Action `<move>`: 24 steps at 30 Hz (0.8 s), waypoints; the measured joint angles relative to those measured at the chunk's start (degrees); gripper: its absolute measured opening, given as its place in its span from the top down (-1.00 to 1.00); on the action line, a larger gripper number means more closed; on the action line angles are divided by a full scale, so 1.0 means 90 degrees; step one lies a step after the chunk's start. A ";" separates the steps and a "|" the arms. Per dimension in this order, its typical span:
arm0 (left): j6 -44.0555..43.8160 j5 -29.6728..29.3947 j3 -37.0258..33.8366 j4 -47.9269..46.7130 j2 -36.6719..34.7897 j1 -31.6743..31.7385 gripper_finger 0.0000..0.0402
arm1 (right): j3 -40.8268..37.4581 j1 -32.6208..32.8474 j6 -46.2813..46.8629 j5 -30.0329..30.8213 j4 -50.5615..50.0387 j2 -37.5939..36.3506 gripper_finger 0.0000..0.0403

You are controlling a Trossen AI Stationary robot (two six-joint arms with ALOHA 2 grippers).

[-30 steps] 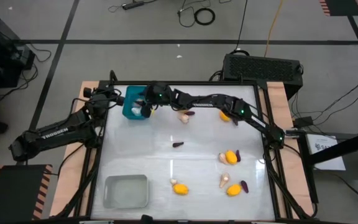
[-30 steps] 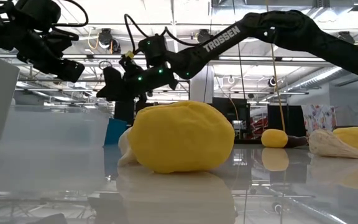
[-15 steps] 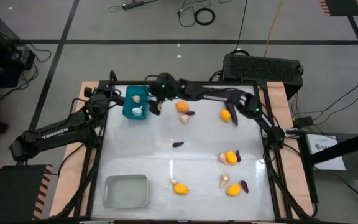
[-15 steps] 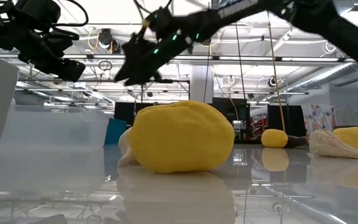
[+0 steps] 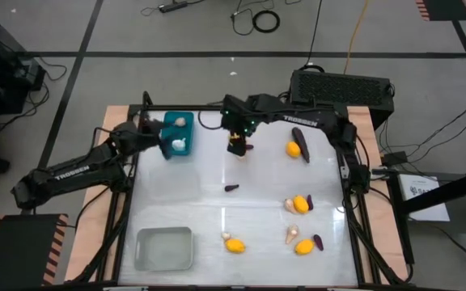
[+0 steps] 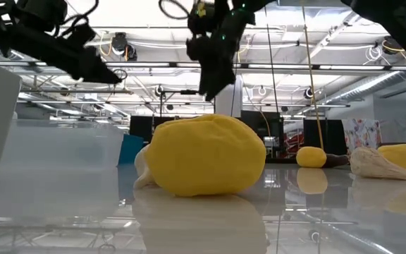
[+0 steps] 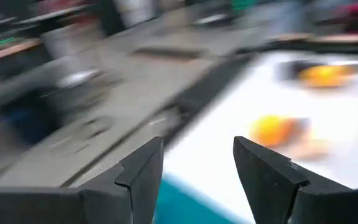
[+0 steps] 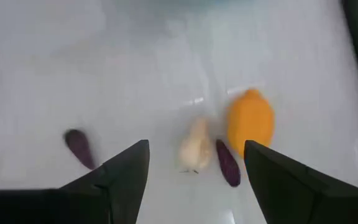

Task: Sort produce into baskets
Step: Put the garlic into the blue bin

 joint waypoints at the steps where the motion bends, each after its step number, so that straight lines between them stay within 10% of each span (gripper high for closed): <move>1: 0.0037 0.0655 0.0000 0.0037 0.0016 0.0000 -0.01 | -0.0148 0.0011 0.0017 0.0004 0.0009 0.0028 -0.26; 6: 0.0270 0.3320 -0.0002 0.0232 0.0135 -0.0007 -0.01 | -0.1003 0.0018 0.0282 0.0011 0.0837 0.0065 -0.26; 24: 0.0178 0.2974 -0.0002 0.0395 0.0130 -0.0005 -0.01 | -0.2246 0.0049 0.0986 0.0640 0.1993 0.0063 -0.26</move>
